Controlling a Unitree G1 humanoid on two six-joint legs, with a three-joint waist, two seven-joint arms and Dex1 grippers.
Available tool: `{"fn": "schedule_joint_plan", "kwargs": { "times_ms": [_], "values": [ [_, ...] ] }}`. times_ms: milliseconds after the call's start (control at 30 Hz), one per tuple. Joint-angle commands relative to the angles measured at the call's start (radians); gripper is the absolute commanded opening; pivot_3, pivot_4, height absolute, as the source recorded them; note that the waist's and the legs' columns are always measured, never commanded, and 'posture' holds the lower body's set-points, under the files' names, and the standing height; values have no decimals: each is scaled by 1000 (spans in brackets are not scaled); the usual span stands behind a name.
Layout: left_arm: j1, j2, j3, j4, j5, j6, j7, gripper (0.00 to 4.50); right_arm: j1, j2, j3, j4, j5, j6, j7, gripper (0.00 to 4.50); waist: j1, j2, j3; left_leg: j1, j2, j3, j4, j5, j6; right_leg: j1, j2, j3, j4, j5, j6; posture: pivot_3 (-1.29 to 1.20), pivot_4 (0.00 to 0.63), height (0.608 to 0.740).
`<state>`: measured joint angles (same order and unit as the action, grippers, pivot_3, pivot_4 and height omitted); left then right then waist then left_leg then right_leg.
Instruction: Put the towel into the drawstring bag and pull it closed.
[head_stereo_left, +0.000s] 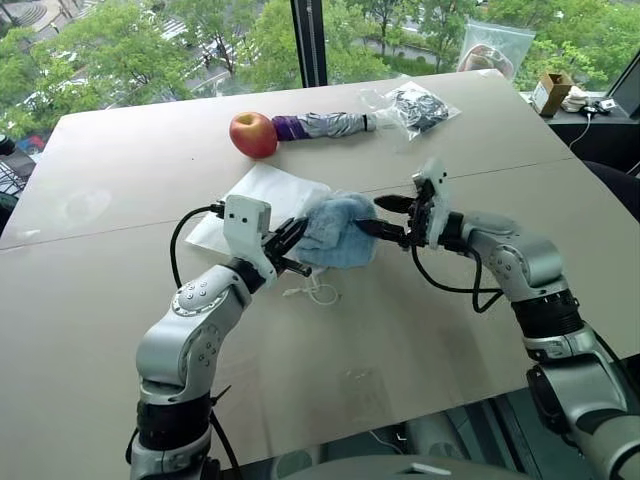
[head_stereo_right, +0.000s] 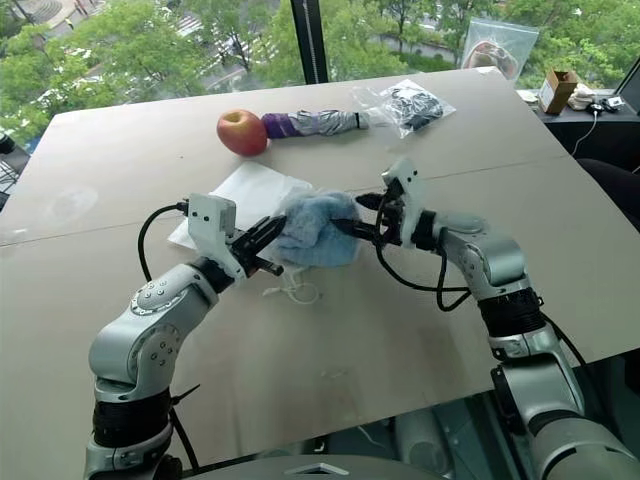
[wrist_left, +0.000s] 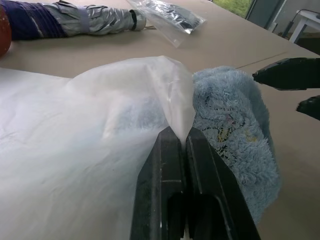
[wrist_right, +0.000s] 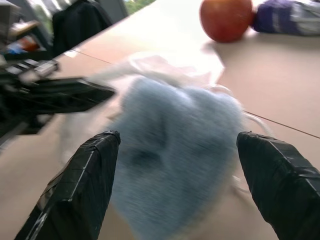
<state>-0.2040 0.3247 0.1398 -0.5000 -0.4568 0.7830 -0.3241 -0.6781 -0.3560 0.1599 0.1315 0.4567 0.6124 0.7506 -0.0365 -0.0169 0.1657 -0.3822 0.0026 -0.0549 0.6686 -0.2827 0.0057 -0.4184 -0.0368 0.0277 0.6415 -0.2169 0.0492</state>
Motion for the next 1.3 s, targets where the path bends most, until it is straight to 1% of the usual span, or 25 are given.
{"fn": "schedule_joint_plan", "kwargs": {
  "times_ms": [33, 233, 267, 300, 333, 367, 400, 433, 467, 500, 533, 633, 733, 767, 833, 900, 967, 1067, 1133, 1233, 1300],
  "values": [
    [-16, 8, -8, -15, -5, -31, -12, 0, -21, 21, 46, 54, -86, -79, 13, 4010, 0, 0, 0, 0, 0, 0, 0, 0, 0, 0, 0, 0, 0, 0, 0, 0, 150, 740],
    [-18, 11, -14, -6, -4, -39, -14, 0, -38, 117, 51, 88, -91, -83, 34, 4010, -1, 0, 0, -1, 1, -2, 0, 0, 0, -1, 0, 0, 0, 0, 0, 0, 150, 740],
    [-16, 12, -18, -5, -2, -41, -16, 0, -39, 135, 51, 82, -88, -86, 43, 3464, 0, 0, 0, -1, 1, -2, 0, 0, 0, -1, 0, 0, 0, 0, 0, 0, 150, 740],
    [-16, 13, -21, -3, -2, -45, -20, 0, -40, 154, 48, 70, -73, -79, 60, 3113, 0, 0, 0, -1, 0, -2, 0, 0, -1, -1, 0, 0, 0, 0, 0, 0, 150, 740],
    [-16, 14, -24, -1, -3, -47, -22, 0, -41, 168, 46, 55, -58, -66, 73, 2557, 1, 0, 0, -1, 0, -2, 0, 0, -1, -1, 0, 0, 0, 0, 0, 0, 150, 740],
    [-17, 14, -26, 0, -4, -47, -24, 0, -42, 175, 45, 47, -53, -56, 80, 2167, 2, 0, 0, -1, 0, -2, 0, 0, -1, -1, -1, 0, 0, 0, 0, 0, 150, 740],
    [-18, 14, -28, 2, -3, -49, -24, 0, -43, 181, 45, 46, -55, -49, 84, 1601, 3, 0, 0, -1, 0, -3, 0, 0, -1, -1, -1, 0, 0, 0, 0, 0, 150, 740],
    [-19, 13, -29, 3, -5, -50, -25, 0, -42, 180, 59, 45, -68, -51, 94, 1188, 4, 0, 0, -1, 0, -3, 0, 0, -1, -1, -1, 0, 0, 0, 0, 0, 150, 740],
    [-21, 10, -30, 4, -9, -50, -26, 0, -42, 182, 71, 45, -81, -61, 102, 610, 4, 0, 0, -1, 0, -3, 0, 1, -1, -1, -1, 0, 0, 0, 0, 0, 150, 740],
    [-21, 8, -31, 3, -12, -49, -28, 0, -44, 188, 76, 43, -83, -62, 105, 359, 4, 0, 0, -1, 0, -3, 0, 1, -1, -1, -1, 0, 0, 0, 0, 0, 150, 740],
    [-19, 7, -32, 0, -16, -49, -32, 0, -47, 198, 76, 37, -76, -54, 107, 15, 4, 0, 0, -1, 0, -3, 0, 1, -1, -1, -1, 0, 0, 0, 0, 0, 150, 740],
    [-15, 0, -30, -7, -39, -50, -49, 0, -66, 245, 92, 62, -87, -49, 96, 15, 2, 0, 0, -1, 0, -3, 0, 1, -1, -1, -1, 0, 0, 0, 0, 0, 150, 740],
    [-18, -14, -28, -14, -62, -49, -54, 0, -90, 317, 112, 143, -118, -81, 83, 15, -5, 0, 0, 0, 0, -3, 0, 1, -1, -1, 0, 0, 1, 0, 0, 0, 150, 740],
    [-19, -18, -29, -16, -68, -47, -56, 0, -107, 355, 98, 189, -122, -100, 64, 15, -5, 0, 0, 0, 0, -3, 0, 1, -2, -1, 0, 0, 1, 0, 0, 0, 150, 740],
    [-18, -21, -33, -22, -72, -44, -62, 0, -162, 440, 30, 300, -120, -148, -17, 15, -4, 1, 0, 0, 1, -4, -1, 1, -2, -1, 0, 0, 1, 0, 0, 0, 150, 740],
    [-15, -22, -33, -24, -73, -44, -63, 0, -220, 511, -65, 375, -60, -148, -60, 15, -4, 1, 0, 0, 0, -4, -1, 2, -4, -1, 0, 0, 2, 0, 0, 0, 150, 740],
    [-11, -24, -33, -26, -78, -47, -60, 0, -259, 557, -134, 421, -16, -134, -80, 15, 5, 1, 0, -1, 0, -4, -1, 3, -5, -2, 0, -1, 1, 0, 0, 0, 150, 740],
    [-6, -24, -33, -26, -87, -52, -59, 0, -275, 586, -130, 454, -12, -135, -78, 15, 15, 1, 1, -1, -1, -5, -1, 3, -5, -1, -2, -2, 0, 0, 0, 0, 150, 740],
    [-5, -25, -34, -25, -96, -55, -57, 0, -281, 613, -154, 462, 24, -113, -86, 15, 14, 1, 1, -1, -1, -4, -1, 3, -5, -1, -2, -1, 0, 0, 0, 0, 150, 740],
    [-5, -23, -37, -19, -100, -59, -56, 0, -281, 666, -231, 436, 149, -59, -125, 15, 14, 1, 1, -1, -1, -5, -1, 3, -5, -2, -2, -2, 0, 0, 0, 0, 150, 740],
    [-7, -20, -35, -14, -101, -63, -56, 0, -280, 677, -304, 419, 265, 1, -162, 15, 13, 2, 1, -1, 0, -5, -2, 3, -5, -2, -1, -2, 0, 0, -1, 0, 150, 740]
  ]
}}
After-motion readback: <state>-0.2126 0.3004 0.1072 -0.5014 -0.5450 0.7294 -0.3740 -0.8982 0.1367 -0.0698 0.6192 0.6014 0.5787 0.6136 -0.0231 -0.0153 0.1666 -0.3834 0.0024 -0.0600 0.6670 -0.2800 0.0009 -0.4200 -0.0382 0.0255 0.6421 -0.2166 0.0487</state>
